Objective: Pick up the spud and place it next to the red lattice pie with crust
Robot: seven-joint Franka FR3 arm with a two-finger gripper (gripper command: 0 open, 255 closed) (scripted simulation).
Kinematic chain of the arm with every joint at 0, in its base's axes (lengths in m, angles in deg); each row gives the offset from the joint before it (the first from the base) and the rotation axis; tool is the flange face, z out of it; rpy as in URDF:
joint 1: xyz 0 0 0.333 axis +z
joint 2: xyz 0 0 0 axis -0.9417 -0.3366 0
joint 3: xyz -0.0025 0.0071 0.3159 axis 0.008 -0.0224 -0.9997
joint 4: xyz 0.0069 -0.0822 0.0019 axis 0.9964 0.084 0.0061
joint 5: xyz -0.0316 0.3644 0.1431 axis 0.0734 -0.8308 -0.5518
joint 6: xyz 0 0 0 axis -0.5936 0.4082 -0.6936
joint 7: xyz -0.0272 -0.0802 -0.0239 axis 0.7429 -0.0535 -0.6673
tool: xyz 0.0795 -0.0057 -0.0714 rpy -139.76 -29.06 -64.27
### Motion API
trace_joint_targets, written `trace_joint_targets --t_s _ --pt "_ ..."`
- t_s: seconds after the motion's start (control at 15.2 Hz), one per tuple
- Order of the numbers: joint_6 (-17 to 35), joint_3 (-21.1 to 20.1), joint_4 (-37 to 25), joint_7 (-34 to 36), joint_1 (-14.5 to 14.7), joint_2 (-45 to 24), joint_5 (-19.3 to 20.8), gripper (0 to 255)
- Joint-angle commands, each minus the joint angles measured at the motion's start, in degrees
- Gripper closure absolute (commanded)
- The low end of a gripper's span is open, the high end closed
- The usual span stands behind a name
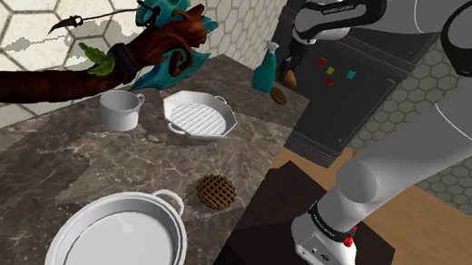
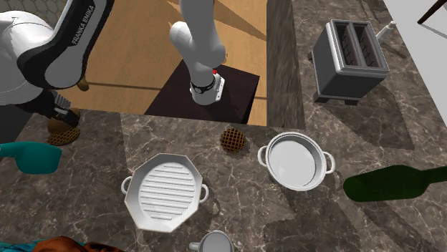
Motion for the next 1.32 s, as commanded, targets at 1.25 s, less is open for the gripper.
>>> trace_joint_targets --t_s 1.25 --pt "-7.03 7.04 -43.7 -23.84 -12.44 -35.42 -13.25 255"
